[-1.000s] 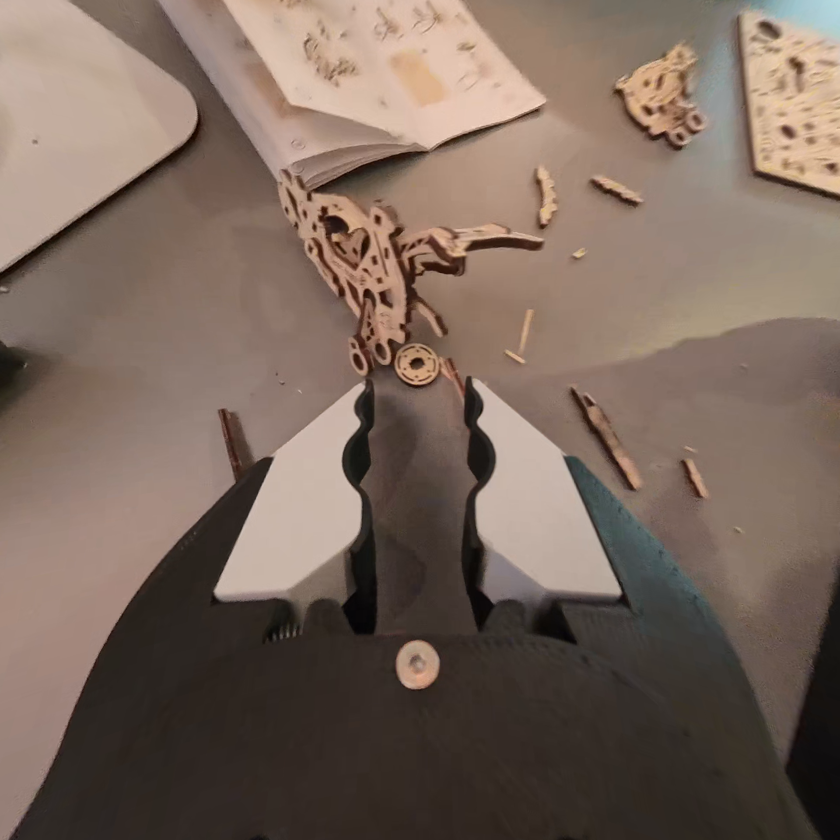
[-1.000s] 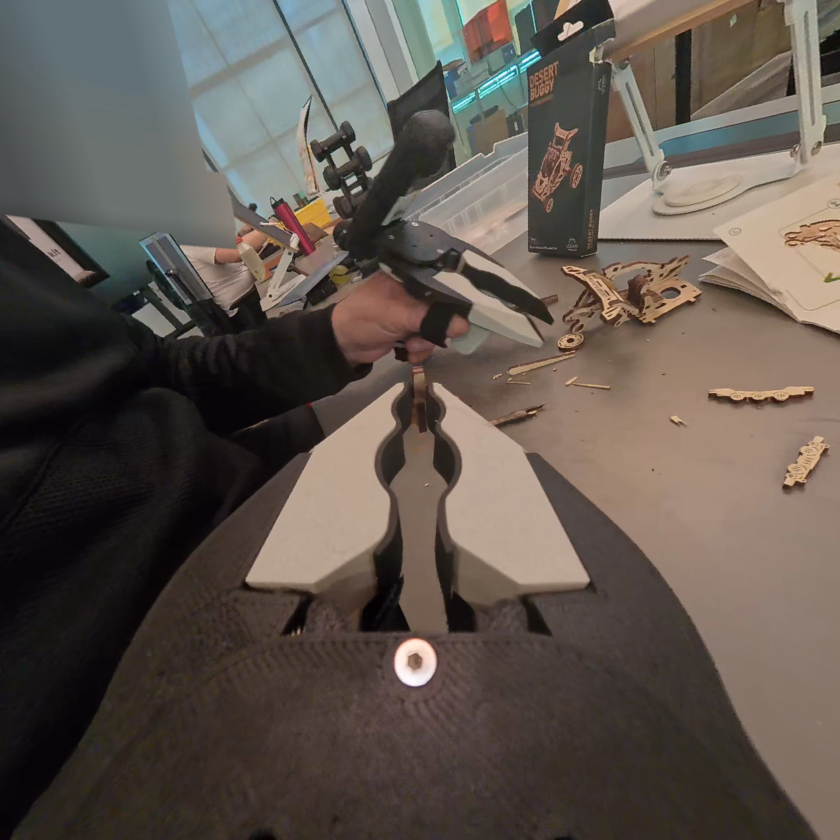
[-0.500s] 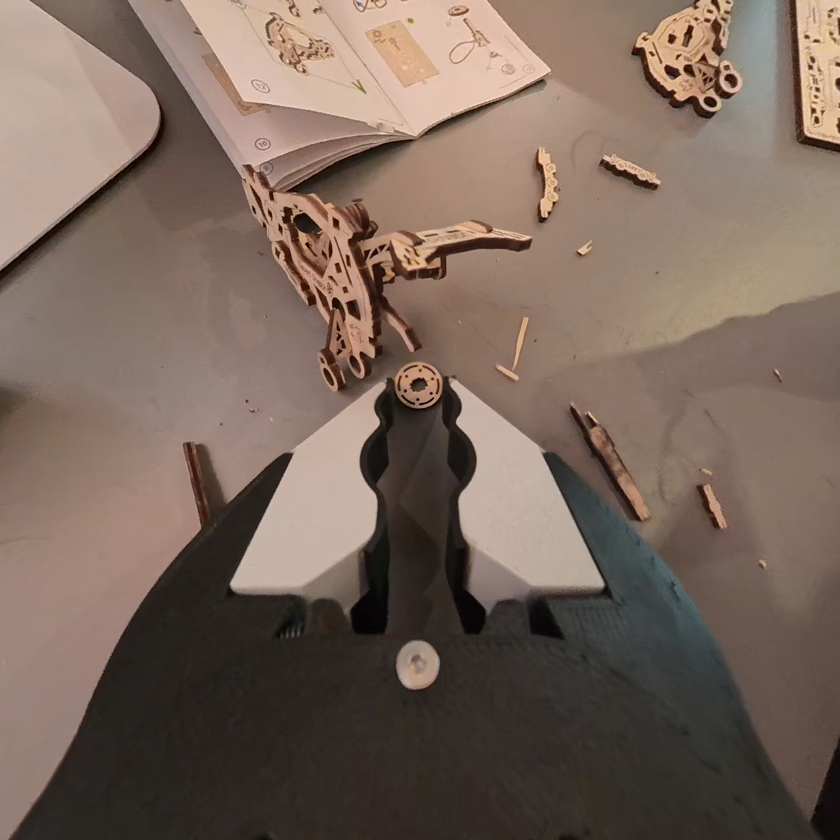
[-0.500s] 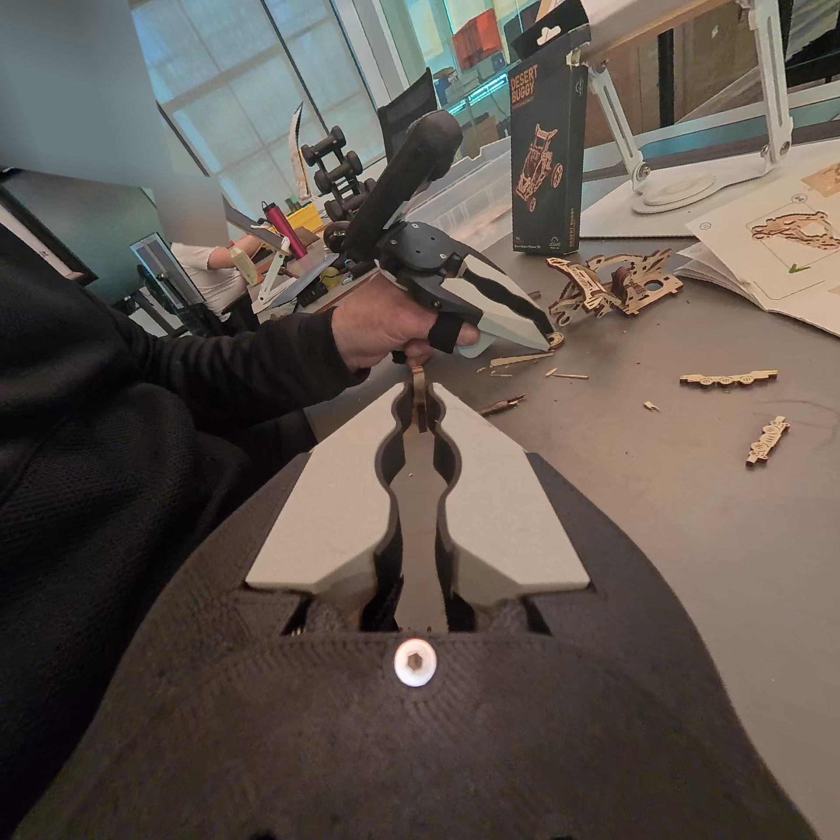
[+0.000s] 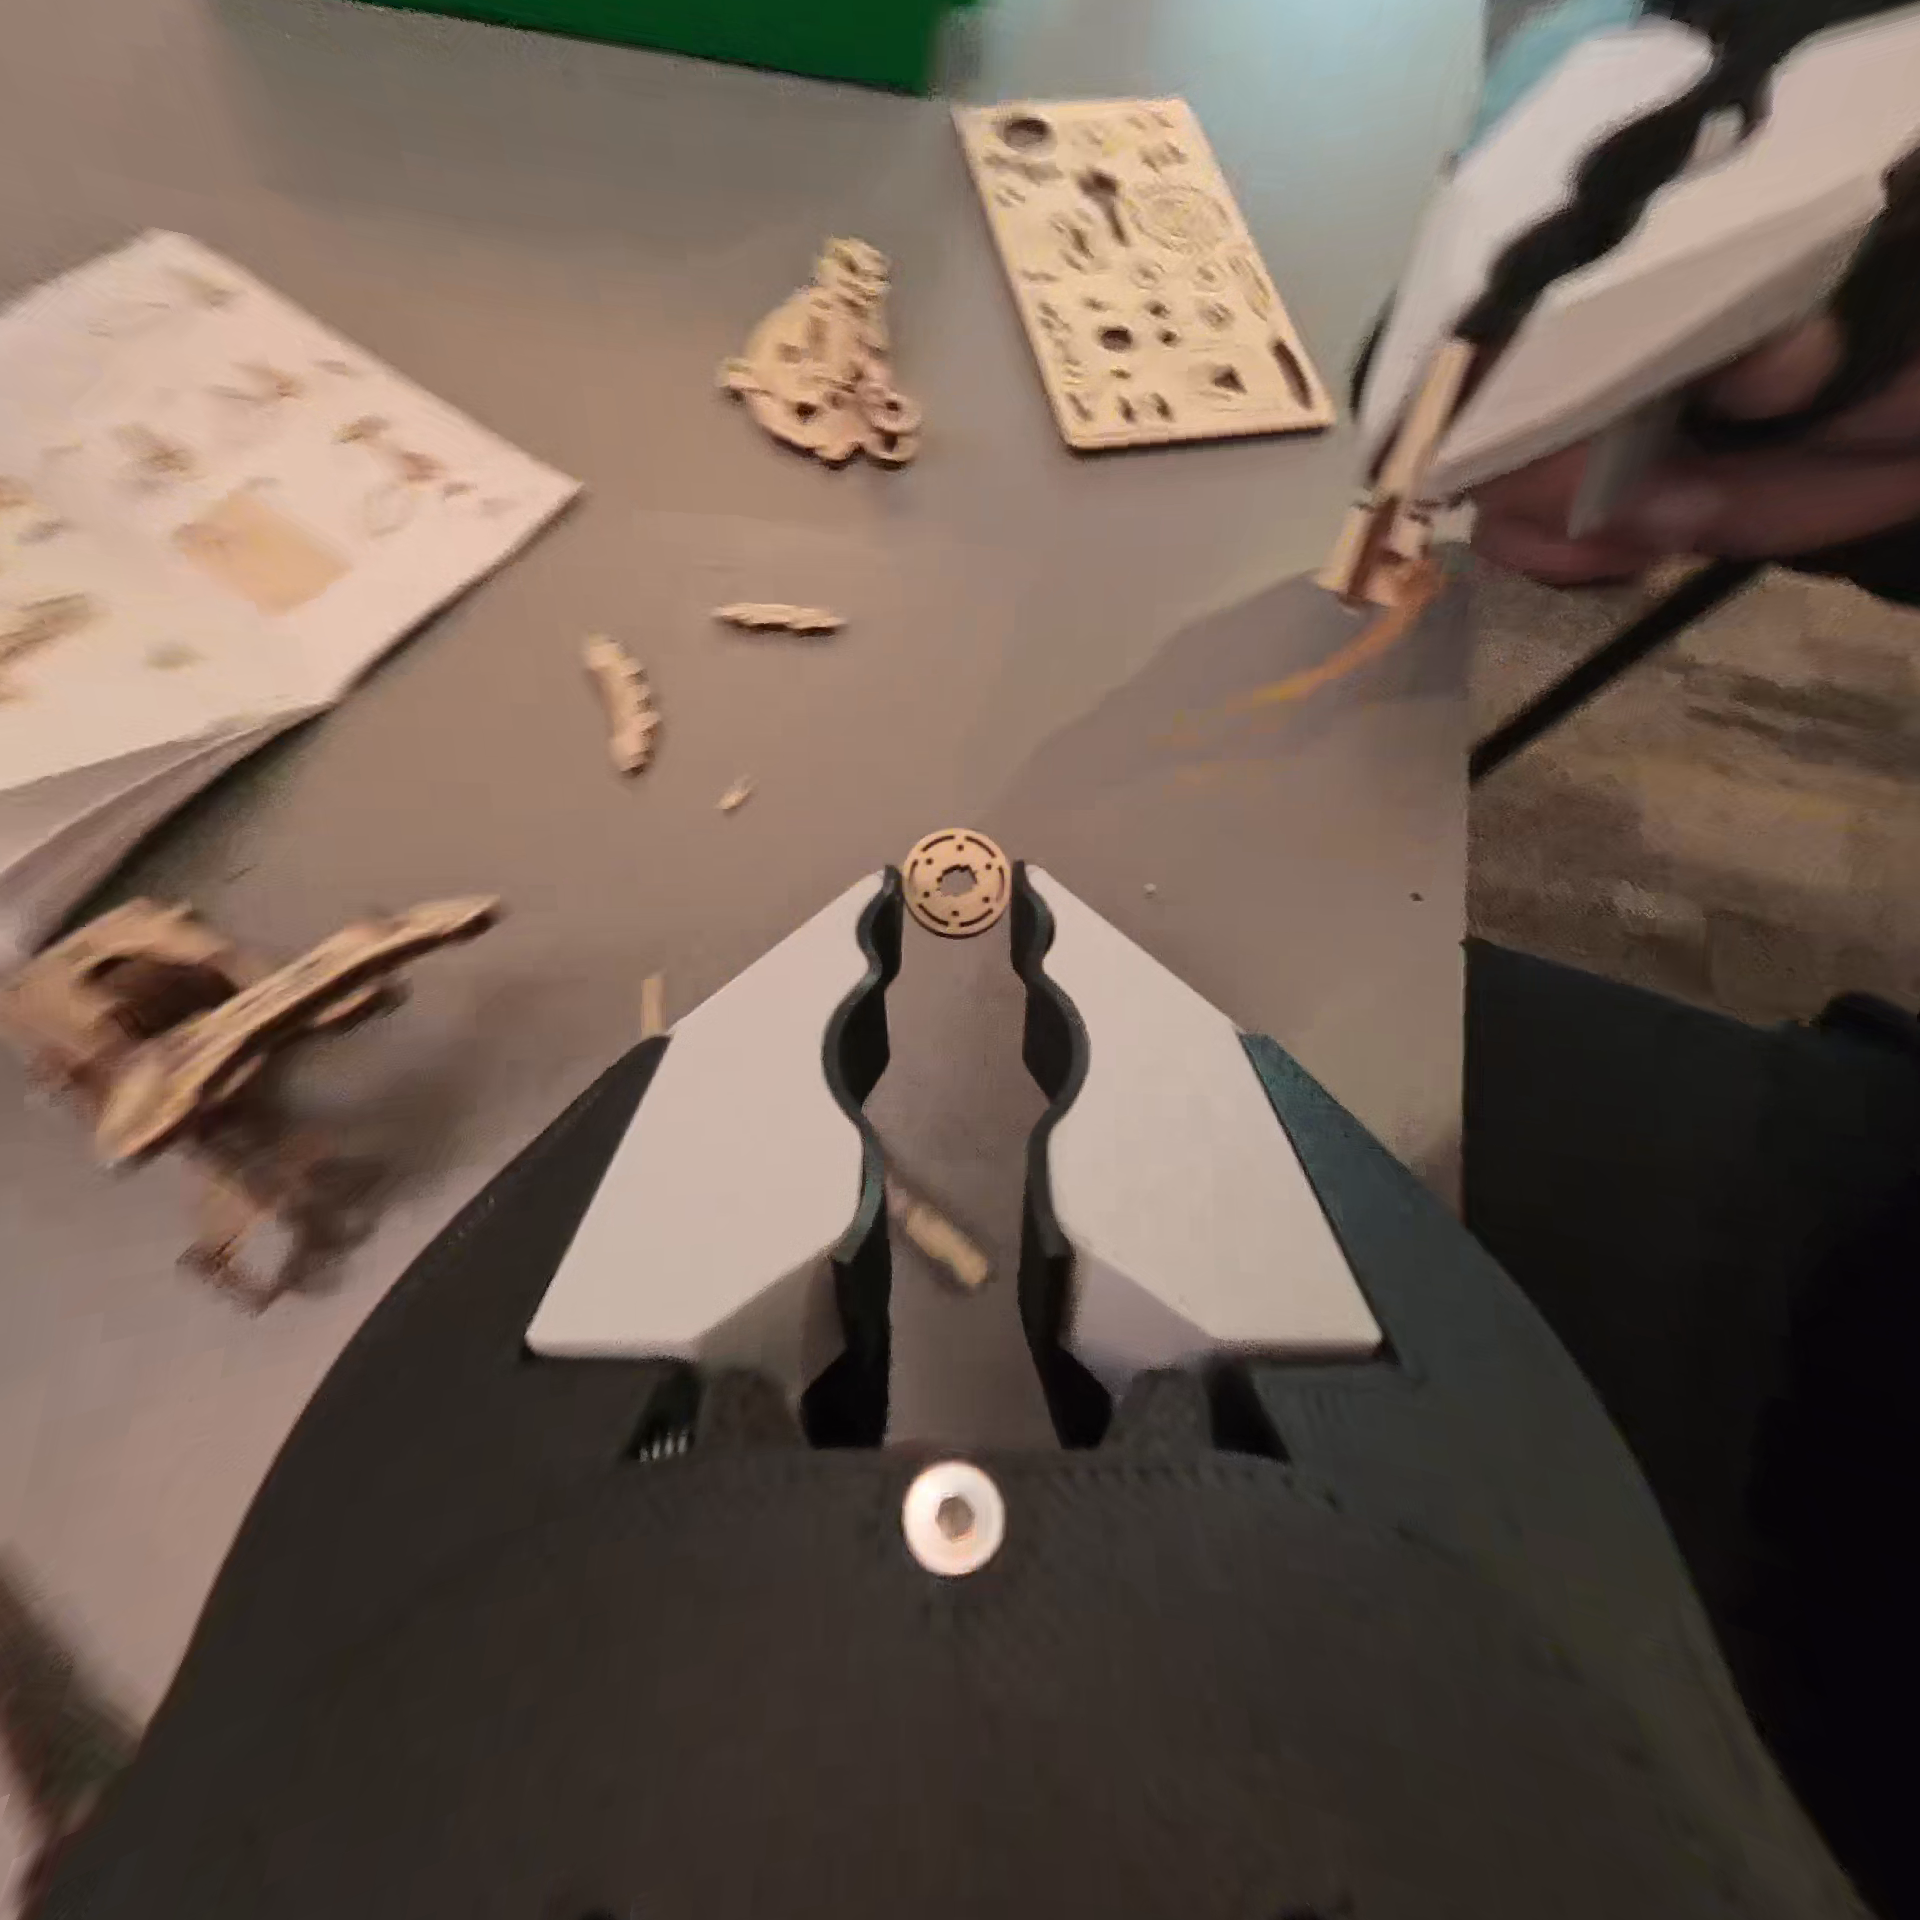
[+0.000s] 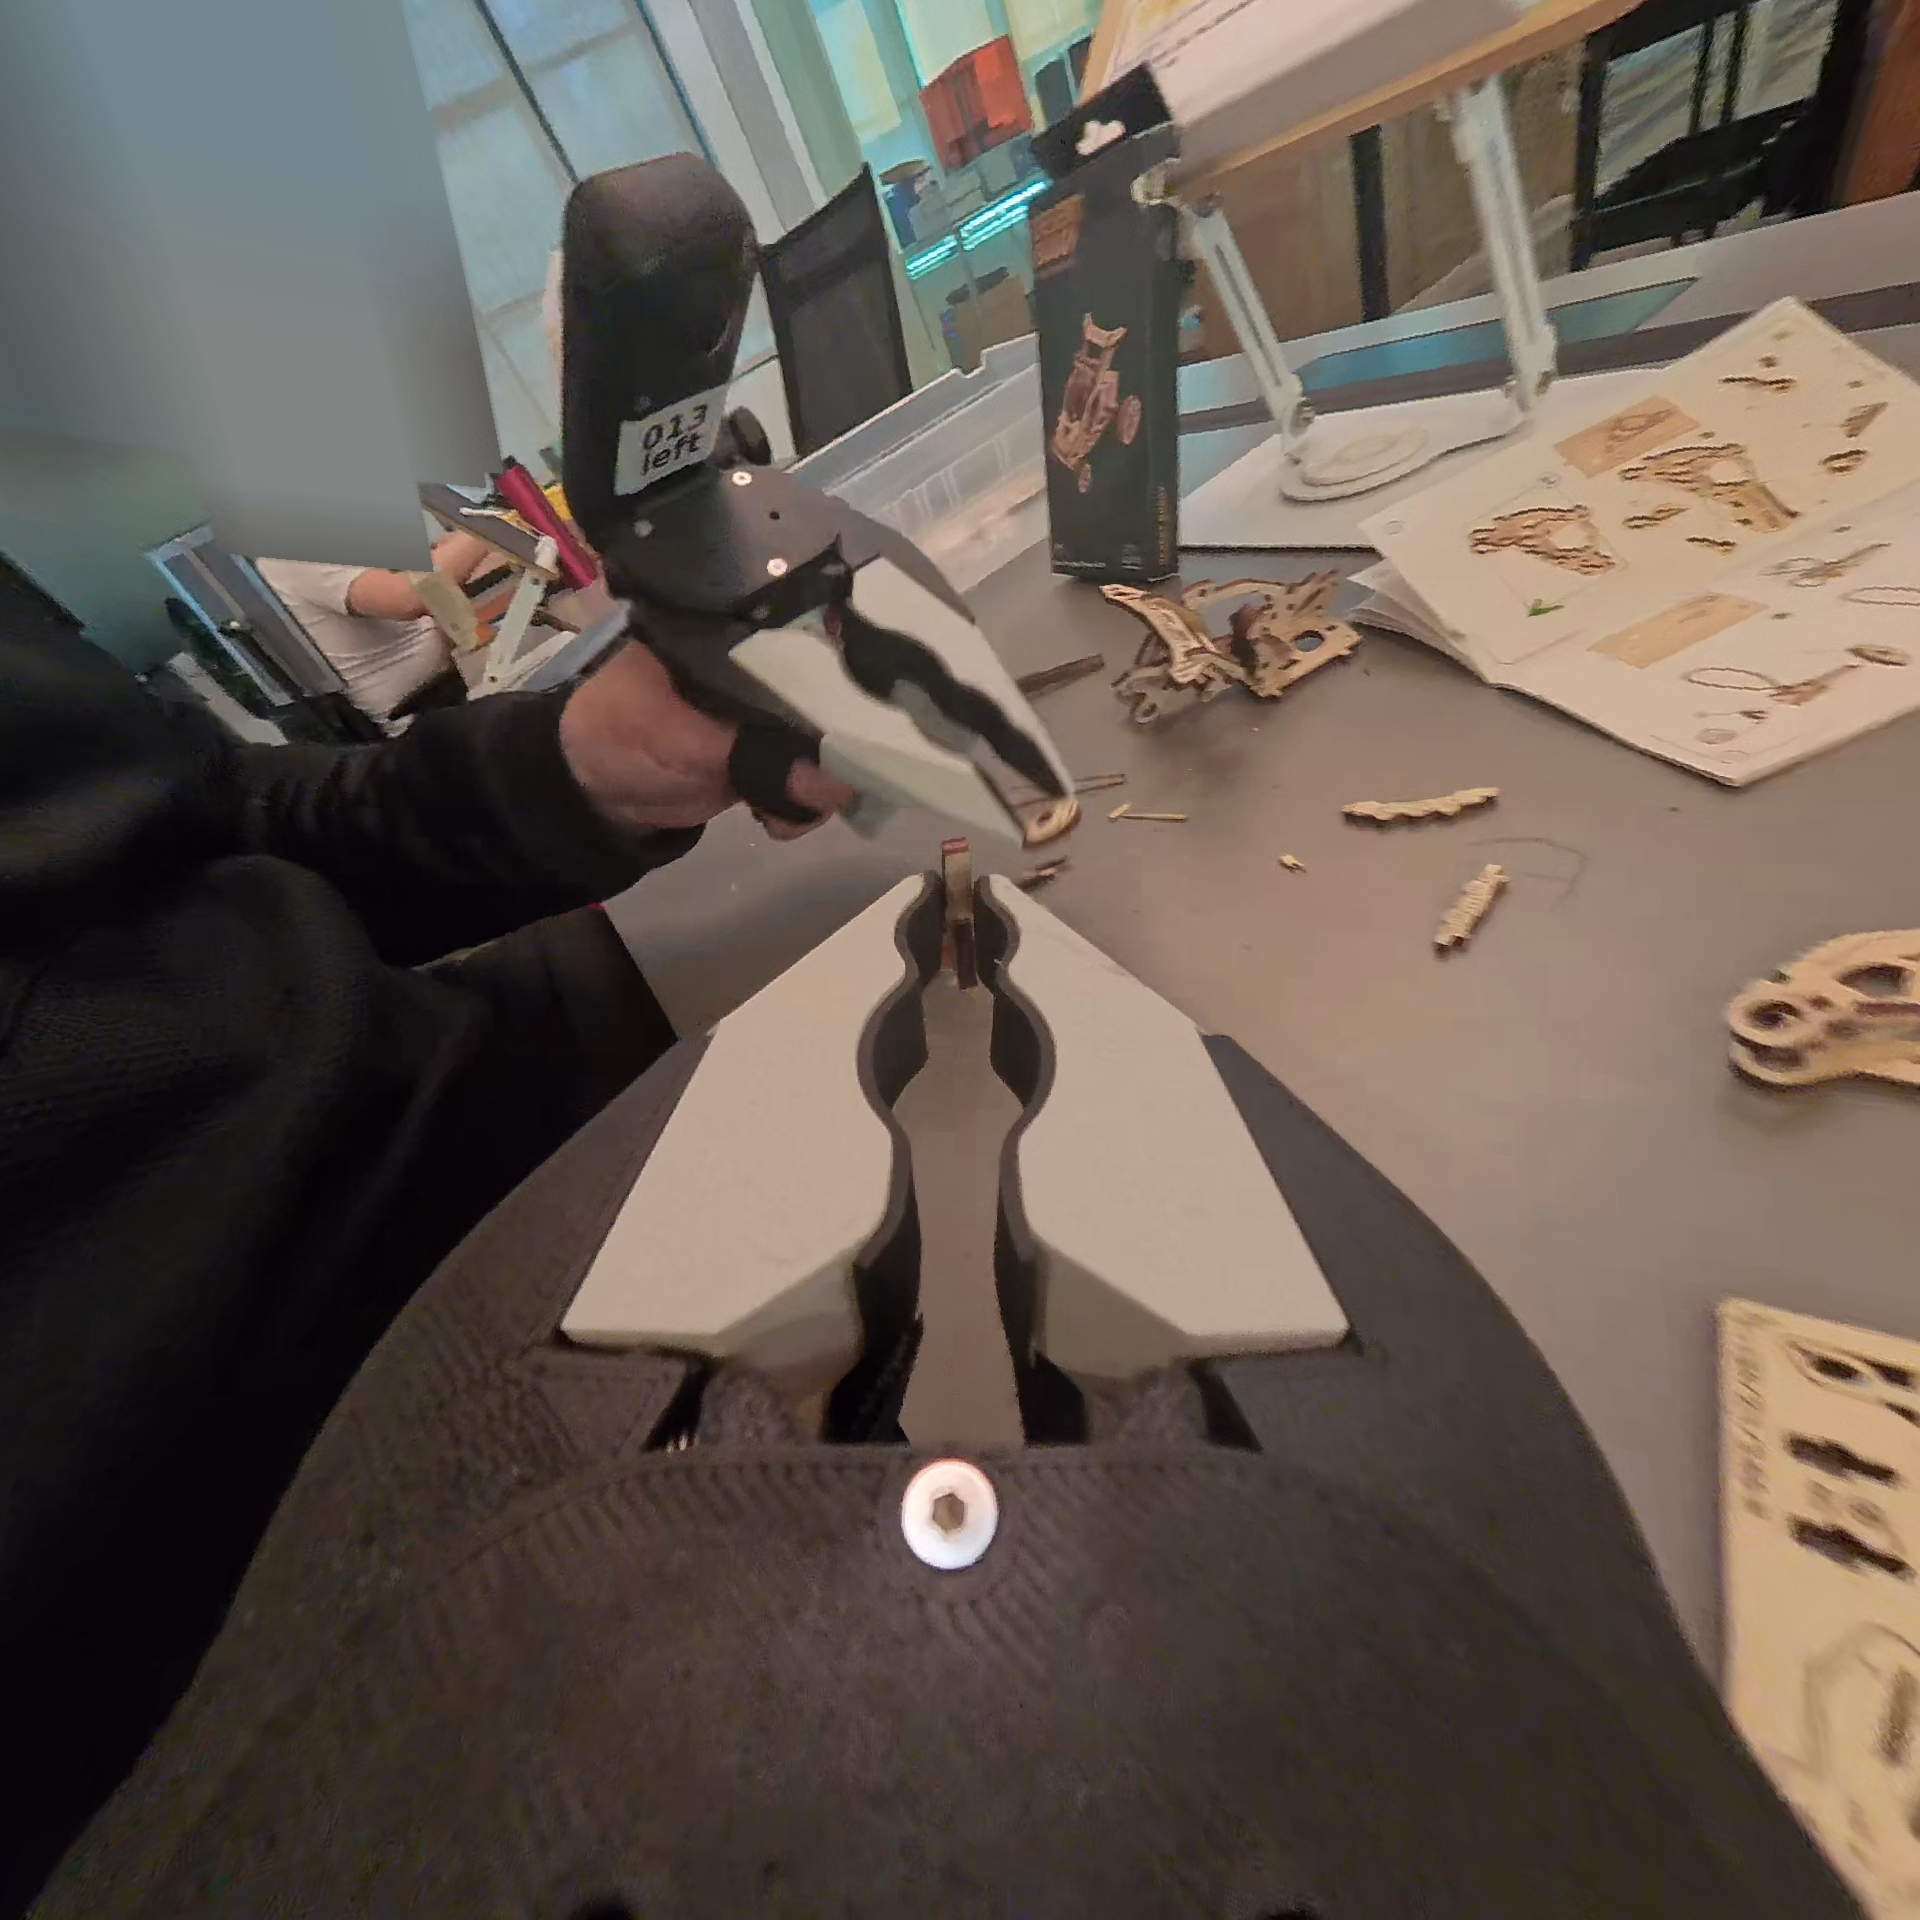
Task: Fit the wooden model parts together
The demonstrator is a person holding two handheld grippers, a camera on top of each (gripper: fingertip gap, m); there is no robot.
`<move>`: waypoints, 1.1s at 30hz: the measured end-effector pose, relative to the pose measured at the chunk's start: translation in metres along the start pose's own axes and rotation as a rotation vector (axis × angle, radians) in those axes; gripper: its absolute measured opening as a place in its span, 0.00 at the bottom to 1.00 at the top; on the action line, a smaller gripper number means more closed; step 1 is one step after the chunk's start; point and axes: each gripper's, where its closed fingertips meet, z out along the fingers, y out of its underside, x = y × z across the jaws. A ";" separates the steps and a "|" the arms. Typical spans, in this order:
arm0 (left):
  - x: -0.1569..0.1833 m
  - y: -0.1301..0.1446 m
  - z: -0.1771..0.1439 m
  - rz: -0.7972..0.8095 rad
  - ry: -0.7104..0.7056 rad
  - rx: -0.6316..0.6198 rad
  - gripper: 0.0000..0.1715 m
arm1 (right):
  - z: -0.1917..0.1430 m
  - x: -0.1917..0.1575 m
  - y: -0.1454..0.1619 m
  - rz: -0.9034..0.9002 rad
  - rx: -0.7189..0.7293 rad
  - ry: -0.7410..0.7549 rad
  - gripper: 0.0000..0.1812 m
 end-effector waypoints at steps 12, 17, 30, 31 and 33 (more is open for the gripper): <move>0.036 0.013 0.052 0.047 0.139 -0.120 0.19 | -0.001 0.023 0.018 -0.033 -0.103 0.081 0.01; 0.047 0.007 0.034 0.090 0.177 -0.019 0.19 | 0.016 0.021 0.025 -0.034 -0.161 0.042 0.01; 0.068 -0.043 0.010 0.018 0.297 0.287 0.10 | 0.015 0.000 -0.008 0.143 0.064 -0.117 0.02; 0.068 -0.045 0.011 0.017 0.288 0.297 0.06 | 0.015 -0.001 -0.010 0.148 0.079 -0.125 0.02; 0.068 -0.047 0.013 0.022 0.269 0.308 0.02 | 0.014 -0.002 -0.012 0.155 0.090 -0.129 0.02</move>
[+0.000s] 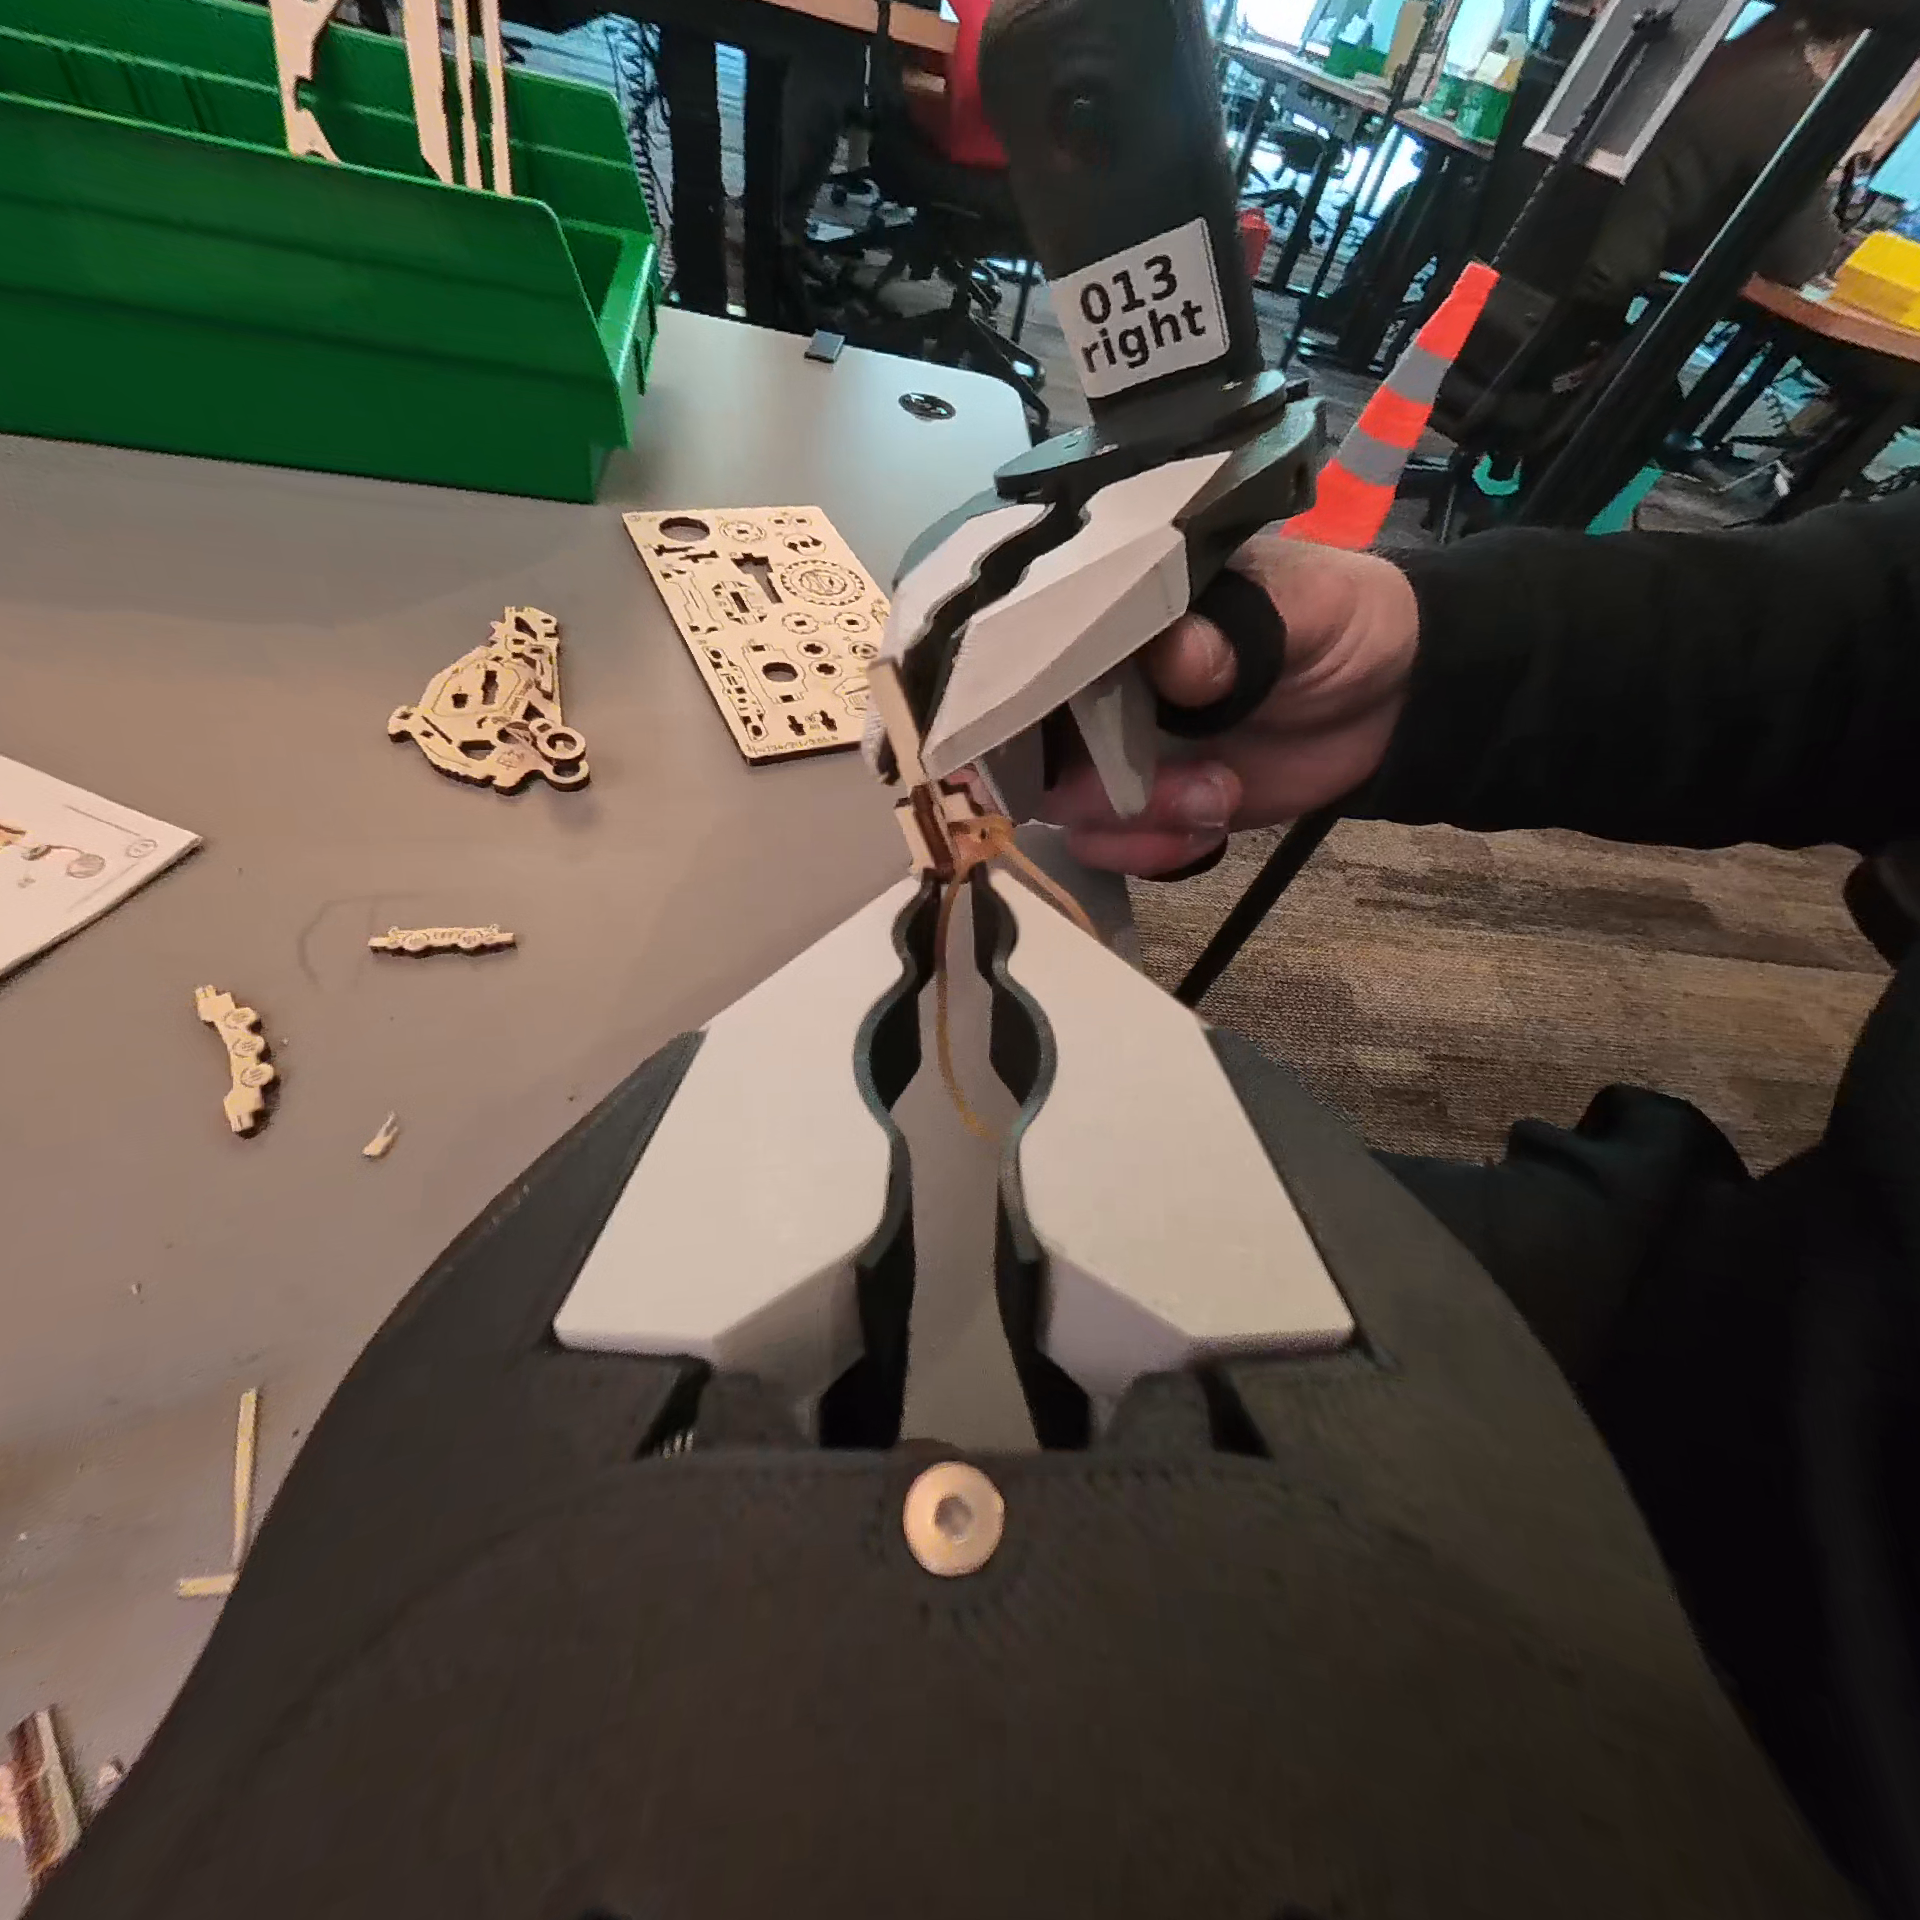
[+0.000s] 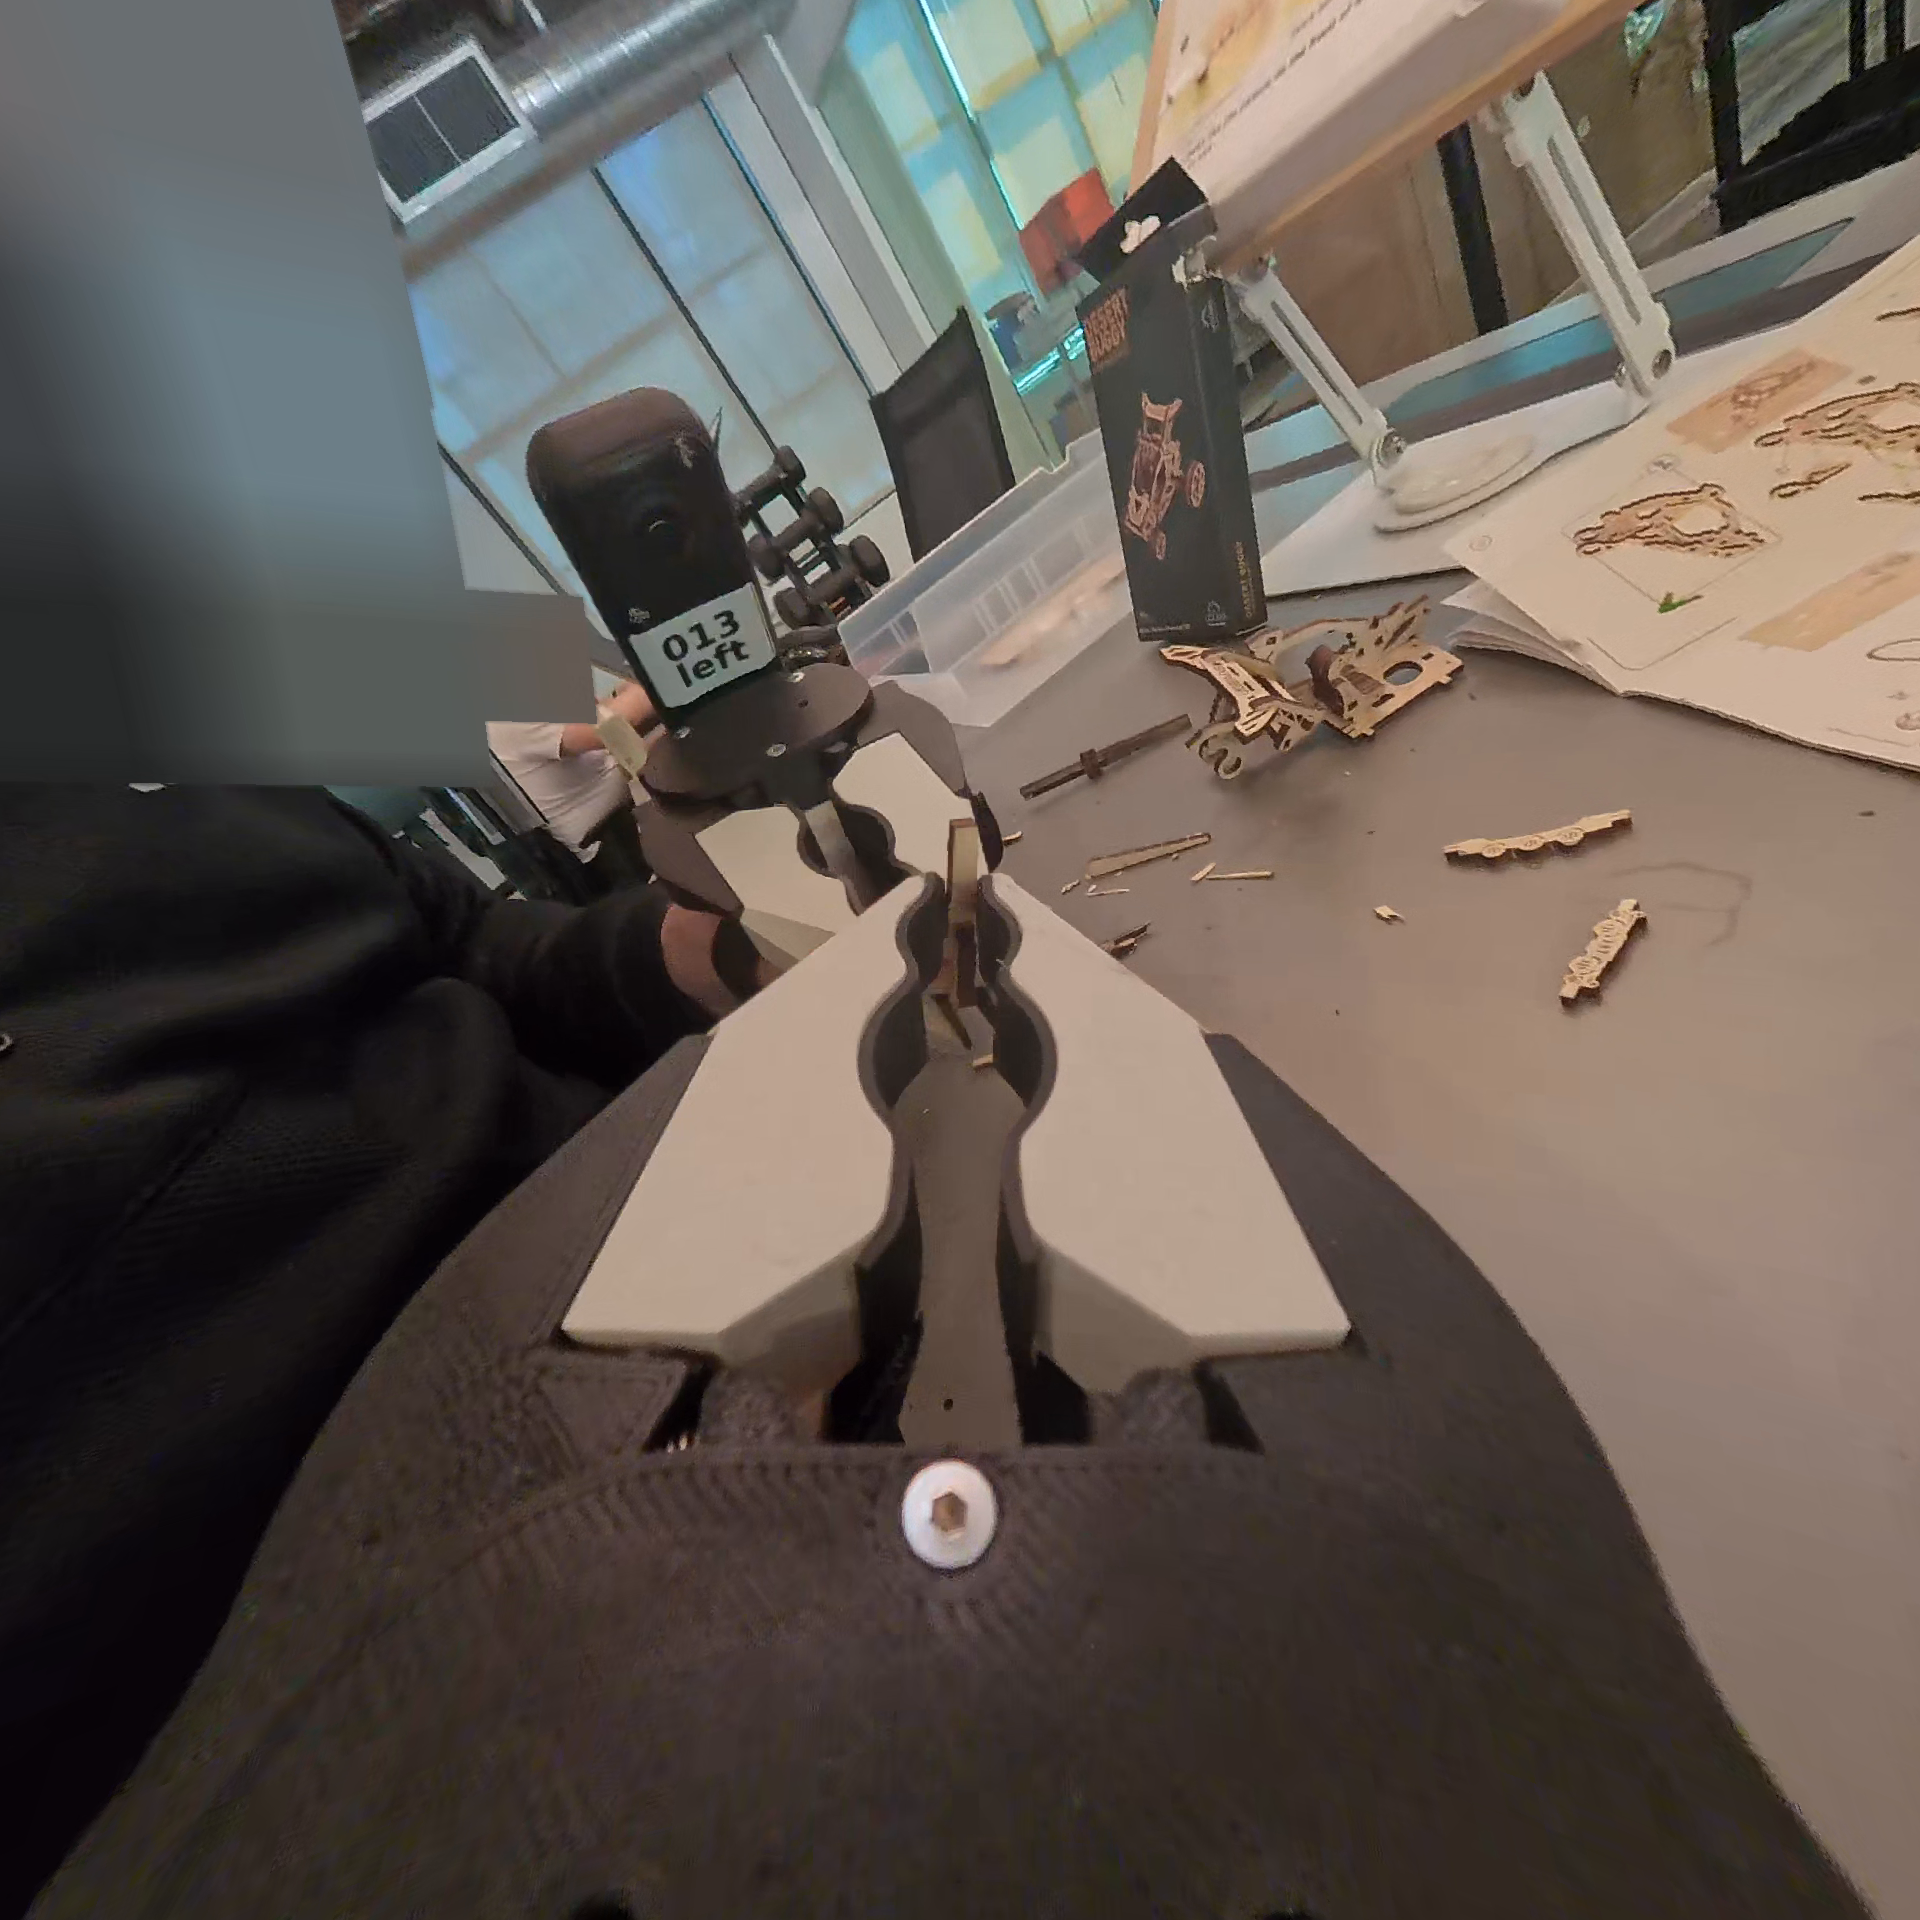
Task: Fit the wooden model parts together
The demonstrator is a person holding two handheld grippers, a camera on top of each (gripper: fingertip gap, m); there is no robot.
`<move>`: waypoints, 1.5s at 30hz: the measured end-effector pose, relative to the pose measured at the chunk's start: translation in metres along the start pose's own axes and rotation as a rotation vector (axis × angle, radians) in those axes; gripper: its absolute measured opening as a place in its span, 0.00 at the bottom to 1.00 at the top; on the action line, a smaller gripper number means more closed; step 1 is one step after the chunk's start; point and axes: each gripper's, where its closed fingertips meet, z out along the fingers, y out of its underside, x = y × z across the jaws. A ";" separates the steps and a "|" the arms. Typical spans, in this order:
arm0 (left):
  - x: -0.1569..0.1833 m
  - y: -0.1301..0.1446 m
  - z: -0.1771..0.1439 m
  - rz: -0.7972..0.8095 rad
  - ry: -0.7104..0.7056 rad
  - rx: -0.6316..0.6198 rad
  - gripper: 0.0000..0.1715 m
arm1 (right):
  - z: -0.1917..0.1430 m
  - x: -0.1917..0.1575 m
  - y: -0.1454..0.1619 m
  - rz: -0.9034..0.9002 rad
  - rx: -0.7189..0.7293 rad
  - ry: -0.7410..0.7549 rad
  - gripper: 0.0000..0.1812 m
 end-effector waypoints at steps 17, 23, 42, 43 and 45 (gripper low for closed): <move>-0.047 0.005 -0.014 0.468 -0.473 -0.216 0.01 | -0.007 0.014 -0.004 -0.099 -0.209 0.278 0.16; -0.051 -0.001 -0.014 0.680 -0.562 -0.295 0.00 | -0.003 0.014 -0.002 0.006 -0.224 0.356 0.10; -0.036 0.016 -0.016 0.568 -0.463 -0.274 0.14 | -0.002 0.026 -0.003 0.044 -0.245 0.398 0.00; -0.033 0.023 -0.015 0.536 -0.438 -0.299 0.15 | -0.003 0.026 -0.002 0.047 -0.253 0.396 0.00; -0.023 0.037 -0.012 0.493 -0.383 -0.337 0.14 | -0.003 0.028 0.001 0.041 -0.282 0.399 0.00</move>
